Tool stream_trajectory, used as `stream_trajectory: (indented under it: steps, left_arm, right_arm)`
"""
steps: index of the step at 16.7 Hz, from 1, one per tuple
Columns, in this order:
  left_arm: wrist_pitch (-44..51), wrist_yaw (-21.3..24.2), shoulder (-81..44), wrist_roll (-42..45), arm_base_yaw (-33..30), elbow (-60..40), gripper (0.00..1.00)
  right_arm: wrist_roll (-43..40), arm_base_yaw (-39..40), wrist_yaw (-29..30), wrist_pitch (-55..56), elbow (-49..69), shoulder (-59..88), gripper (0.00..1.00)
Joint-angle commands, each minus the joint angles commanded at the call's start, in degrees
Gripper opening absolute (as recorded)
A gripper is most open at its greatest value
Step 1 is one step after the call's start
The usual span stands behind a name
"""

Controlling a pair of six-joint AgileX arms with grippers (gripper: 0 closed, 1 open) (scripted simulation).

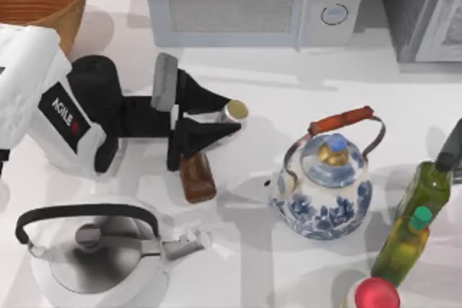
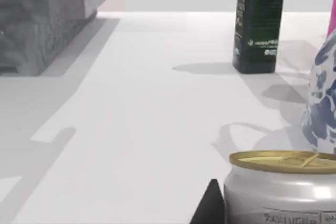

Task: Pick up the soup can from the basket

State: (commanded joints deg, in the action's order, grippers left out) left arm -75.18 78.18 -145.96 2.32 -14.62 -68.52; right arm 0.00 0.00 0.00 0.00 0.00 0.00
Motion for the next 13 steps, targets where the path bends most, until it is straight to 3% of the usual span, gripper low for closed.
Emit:
stream_trajectory:
  steps: [10,13]
  left_arm:
    - [0.00,0.00,0.00,0.00,0.00,0.00,0.98]
    - [0.00,0.00,0.00,0.00,0.00,0.00,1.00]
  right_arm:
    - [0.00,0.00,0.00,0.00,0.00,0.00,1.00]
    - [0.00,0.00,0.00,0.00,0.00,0.00,1.00]
